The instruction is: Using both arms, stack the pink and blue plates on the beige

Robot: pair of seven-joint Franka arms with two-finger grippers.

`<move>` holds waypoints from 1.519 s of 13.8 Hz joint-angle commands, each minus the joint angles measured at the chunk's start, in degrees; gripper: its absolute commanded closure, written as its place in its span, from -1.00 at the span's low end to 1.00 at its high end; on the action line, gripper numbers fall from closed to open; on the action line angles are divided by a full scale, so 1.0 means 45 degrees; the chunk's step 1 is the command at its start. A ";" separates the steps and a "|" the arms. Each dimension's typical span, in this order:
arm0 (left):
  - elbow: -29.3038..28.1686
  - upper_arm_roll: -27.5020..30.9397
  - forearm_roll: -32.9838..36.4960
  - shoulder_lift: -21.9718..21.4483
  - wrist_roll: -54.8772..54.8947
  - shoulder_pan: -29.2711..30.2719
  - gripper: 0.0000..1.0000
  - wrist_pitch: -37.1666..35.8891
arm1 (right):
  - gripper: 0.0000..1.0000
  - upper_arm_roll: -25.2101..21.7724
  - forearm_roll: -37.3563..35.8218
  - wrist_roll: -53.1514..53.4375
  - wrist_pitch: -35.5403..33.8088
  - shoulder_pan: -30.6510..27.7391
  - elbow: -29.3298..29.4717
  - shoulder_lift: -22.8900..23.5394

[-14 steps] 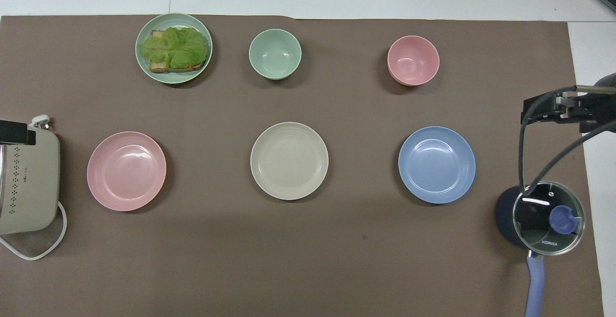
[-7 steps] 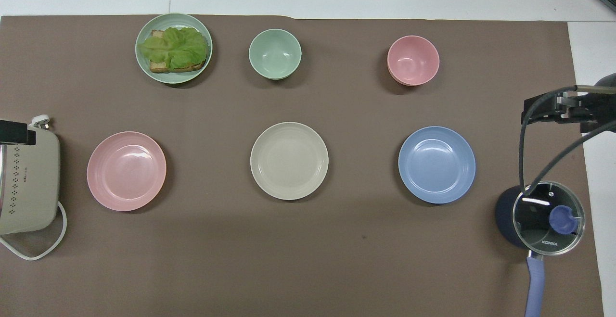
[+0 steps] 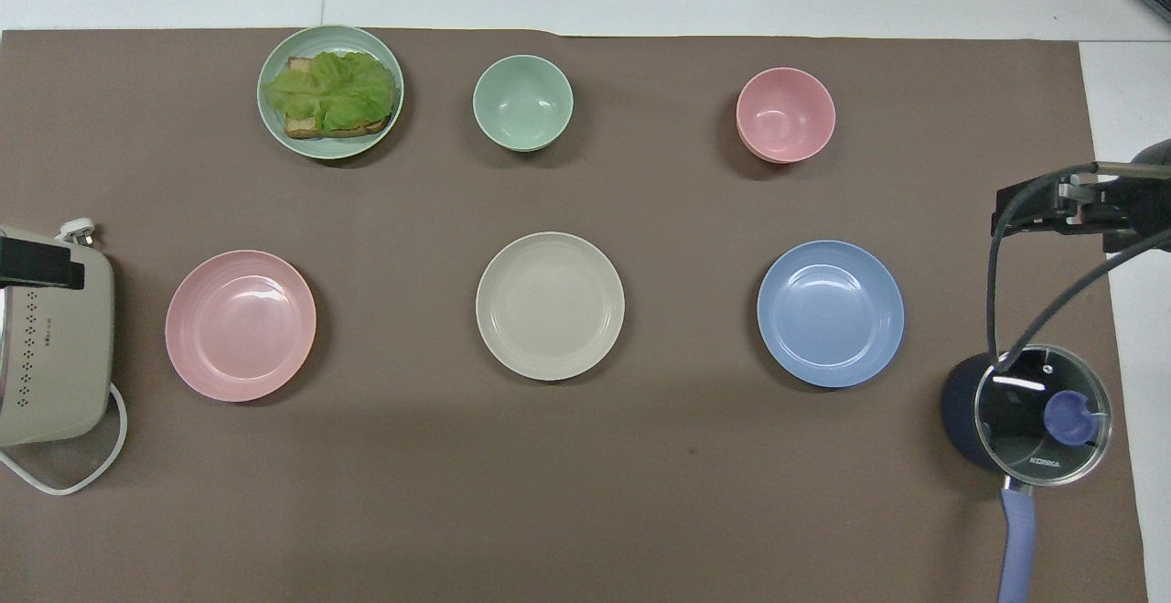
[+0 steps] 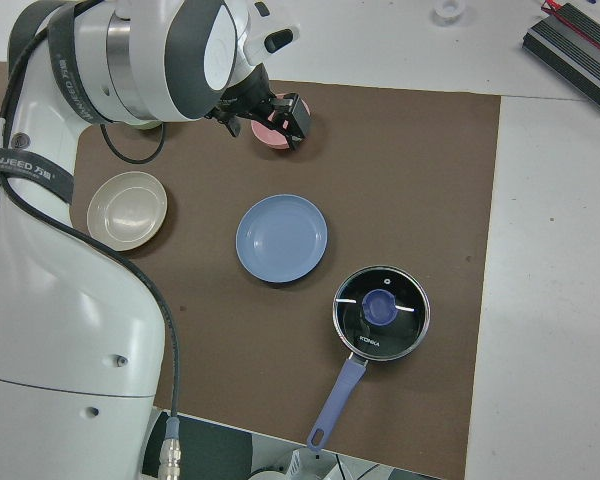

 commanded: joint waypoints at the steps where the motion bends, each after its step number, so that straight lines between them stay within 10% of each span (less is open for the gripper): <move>1: -0.1951 -0.0095 0.0125 0.0016 0.0263 0.0354 -1.00 0.1596 | -1.00 -0.0063 0.0302 -0.0243 -0.0067 -0.0066 -0.0141 -0.0210; 10: -0.4712 -0.0056 0.0242 0.2611 0.0517 0.1349 -1.00 0.6893 | -1.00 -0.0083 0.0302 -0.0243 -0.0067 -0.0066 -0.0141 -0.0191; 21: -0.6195 -0.0056 0.0242 0.2985 0.1142 0.1819 -1.00 0.8225 | -1.00 -0.0083 0.0302 -0.0224 -0.0028 -0.0066 -0.0141 -0.0191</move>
